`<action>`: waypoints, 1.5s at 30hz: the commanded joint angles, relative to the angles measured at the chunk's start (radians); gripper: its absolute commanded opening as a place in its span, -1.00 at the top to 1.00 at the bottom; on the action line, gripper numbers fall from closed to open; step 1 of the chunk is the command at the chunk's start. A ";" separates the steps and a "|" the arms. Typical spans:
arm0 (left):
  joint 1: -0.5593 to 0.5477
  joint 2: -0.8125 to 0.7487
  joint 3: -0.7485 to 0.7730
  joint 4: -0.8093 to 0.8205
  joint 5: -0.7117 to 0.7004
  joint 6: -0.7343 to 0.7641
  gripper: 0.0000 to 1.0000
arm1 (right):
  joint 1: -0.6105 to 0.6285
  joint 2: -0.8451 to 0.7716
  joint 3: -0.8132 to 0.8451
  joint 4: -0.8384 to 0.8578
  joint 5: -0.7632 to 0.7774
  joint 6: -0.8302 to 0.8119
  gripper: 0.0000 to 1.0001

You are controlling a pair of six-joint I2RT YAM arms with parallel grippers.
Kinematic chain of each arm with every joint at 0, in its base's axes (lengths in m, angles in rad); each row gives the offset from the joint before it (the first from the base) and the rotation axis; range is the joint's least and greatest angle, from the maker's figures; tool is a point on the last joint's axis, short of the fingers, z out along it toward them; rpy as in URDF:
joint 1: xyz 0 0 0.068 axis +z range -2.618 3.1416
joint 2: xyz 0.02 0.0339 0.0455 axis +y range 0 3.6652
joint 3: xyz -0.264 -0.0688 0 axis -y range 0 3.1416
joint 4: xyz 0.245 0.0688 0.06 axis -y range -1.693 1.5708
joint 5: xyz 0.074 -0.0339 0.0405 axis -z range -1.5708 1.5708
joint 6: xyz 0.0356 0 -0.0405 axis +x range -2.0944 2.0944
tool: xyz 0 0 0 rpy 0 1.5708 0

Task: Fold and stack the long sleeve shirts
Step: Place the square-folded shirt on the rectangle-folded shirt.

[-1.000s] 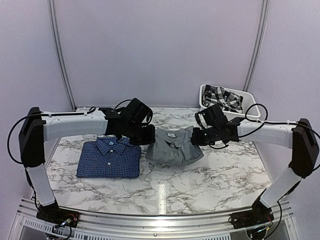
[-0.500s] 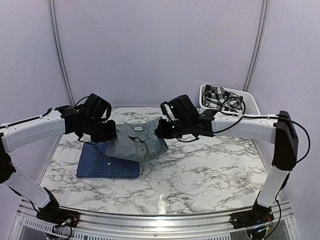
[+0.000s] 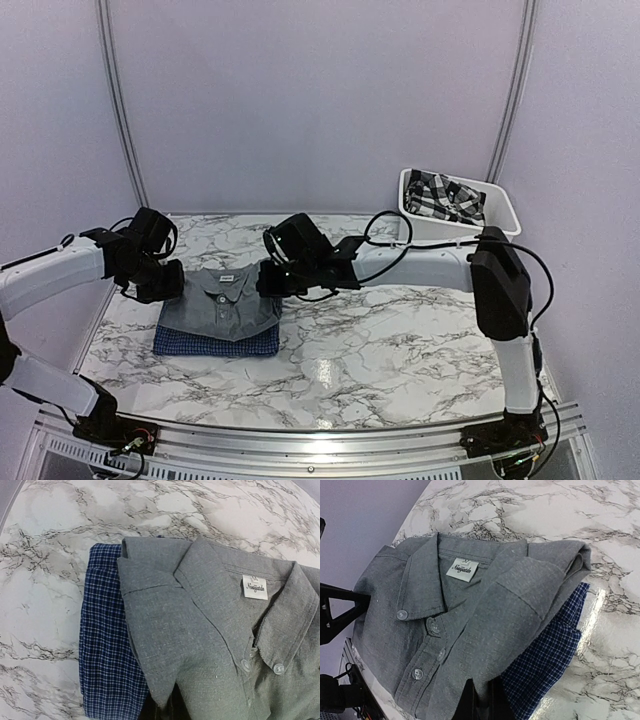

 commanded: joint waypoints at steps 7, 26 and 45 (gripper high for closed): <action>0.073 -0.008 -0.009 -0.011 0.006 0.054 1.00 | 0.008 0.019 0.057 0.017 -0.048 0.019 1.00; 0.091 0.015 0.042 -0.007 -0.021 0.040 -0.16 | 0.015 -0.076 -0.094 -0.135 0.117 -0.124 0.32; -0.123 0.107 0.134 0.049 0.082 -0.047 -0.04 | 0.076 -0.041 -0.260 -0.081 0.084 -0.150 0.34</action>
